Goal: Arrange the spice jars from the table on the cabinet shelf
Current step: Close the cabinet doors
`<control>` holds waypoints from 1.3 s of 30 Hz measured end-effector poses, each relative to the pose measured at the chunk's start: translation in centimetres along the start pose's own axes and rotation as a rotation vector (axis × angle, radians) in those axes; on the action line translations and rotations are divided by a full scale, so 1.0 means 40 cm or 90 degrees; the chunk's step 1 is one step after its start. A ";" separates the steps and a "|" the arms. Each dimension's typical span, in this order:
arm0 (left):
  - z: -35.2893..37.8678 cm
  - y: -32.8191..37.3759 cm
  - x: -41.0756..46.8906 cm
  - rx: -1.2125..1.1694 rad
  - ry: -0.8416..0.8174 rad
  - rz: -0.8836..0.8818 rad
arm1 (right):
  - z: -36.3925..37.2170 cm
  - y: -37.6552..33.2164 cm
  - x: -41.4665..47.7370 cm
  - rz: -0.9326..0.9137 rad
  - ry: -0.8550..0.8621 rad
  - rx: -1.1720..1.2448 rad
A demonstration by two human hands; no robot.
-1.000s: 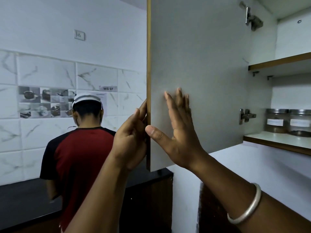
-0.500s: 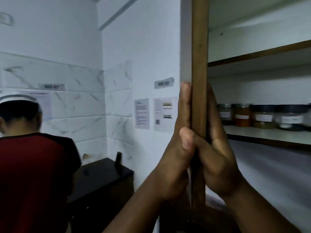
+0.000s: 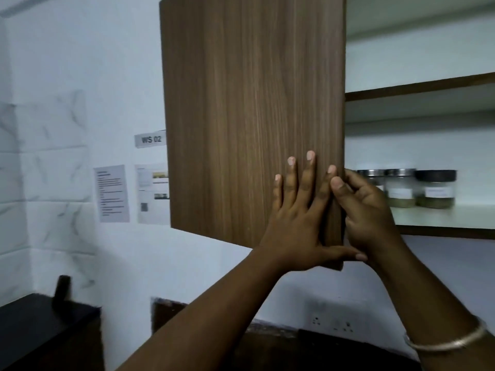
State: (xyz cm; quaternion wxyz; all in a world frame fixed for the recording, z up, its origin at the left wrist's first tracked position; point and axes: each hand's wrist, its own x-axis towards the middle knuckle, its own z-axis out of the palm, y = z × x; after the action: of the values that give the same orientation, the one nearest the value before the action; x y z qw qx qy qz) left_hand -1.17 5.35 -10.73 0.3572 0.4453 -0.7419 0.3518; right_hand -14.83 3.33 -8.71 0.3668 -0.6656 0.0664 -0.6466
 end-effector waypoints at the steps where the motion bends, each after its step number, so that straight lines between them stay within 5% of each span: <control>1: 0.024 -0.003 0.016 0.020 -0.010 -0.009 | -0.018 0.018 0.015 0.013 0.016 -0.046; 10: 0.185 -0.041 0.114 0.120 -0.082 -0.063 | -0.109 0.145 0.136 0.054 0.093 -0.357; 26: 0.271 -0.081 0.146 0.110 -0.074 -0.060 | -0.124 0.228 0.194 0.110 0.159 -0.438; 31: 0.208 -0.010 0.161 0.025 -0.120 -0.086 | -0.146 0.096 0.129 0.121 0.118 -0.490; 39: 0.118 0.445 0.105 -0.376 0.105 0.204 | -0.283 -0.275 -0.260 -0.132 0.150 -0.638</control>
State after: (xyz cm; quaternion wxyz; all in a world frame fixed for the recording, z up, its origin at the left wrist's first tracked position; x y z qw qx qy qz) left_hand -19.88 6.00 -13.17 0.4698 0.1706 -0.8406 0.2087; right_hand -30.98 12.59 -12.04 -0.0727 -0.6854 0.3420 -0.6387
